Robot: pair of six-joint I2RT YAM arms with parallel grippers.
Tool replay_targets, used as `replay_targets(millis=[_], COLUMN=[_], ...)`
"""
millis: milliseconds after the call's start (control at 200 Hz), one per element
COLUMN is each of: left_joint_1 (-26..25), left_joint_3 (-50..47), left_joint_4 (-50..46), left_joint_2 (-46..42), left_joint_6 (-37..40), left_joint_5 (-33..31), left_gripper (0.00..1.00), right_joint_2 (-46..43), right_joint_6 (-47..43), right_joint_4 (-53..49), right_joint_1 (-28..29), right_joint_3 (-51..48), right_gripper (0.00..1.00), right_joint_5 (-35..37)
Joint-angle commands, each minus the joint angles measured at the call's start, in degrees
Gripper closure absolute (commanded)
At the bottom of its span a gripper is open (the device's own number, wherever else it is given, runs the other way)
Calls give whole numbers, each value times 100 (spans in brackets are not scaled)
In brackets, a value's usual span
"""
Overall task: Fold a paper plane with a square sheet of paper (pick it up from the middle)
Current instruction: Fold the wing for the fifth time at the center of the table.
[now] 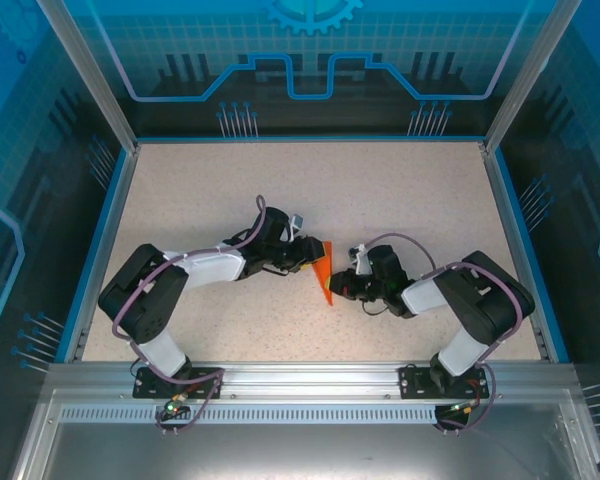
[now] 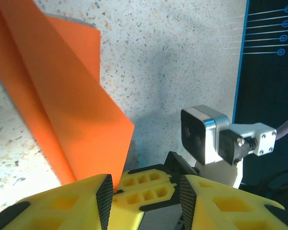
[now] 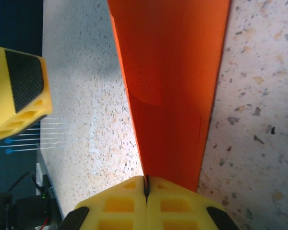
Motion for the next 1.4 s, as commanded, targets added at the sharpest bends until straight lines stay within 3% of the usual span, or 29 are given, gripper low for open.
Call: replay_targets(millis=[0,545,985,1396], left_joint_1=[-34,-35,-32,-34], left_joint_3=[-52,159,485,708], left_joint_4=[52,518,726,489], left_joint_2=[-22,495,1069,1363], left_joint_6=[105,23,74,141], left_joint_5=[-17,438,534,366], left_gripper=[56,56,55,56], right_joint_2=[242,858,684,45], right_joint_6=[360,828,666,177], right_joint_4=[502,504,149,-1032], right_joint_1=[-169,-526,-539,-496], right_joint_3=[-45,21,130,244], right_gripper=[98,98,94,88], right_joint_5=[-463,-965,-945,-515])
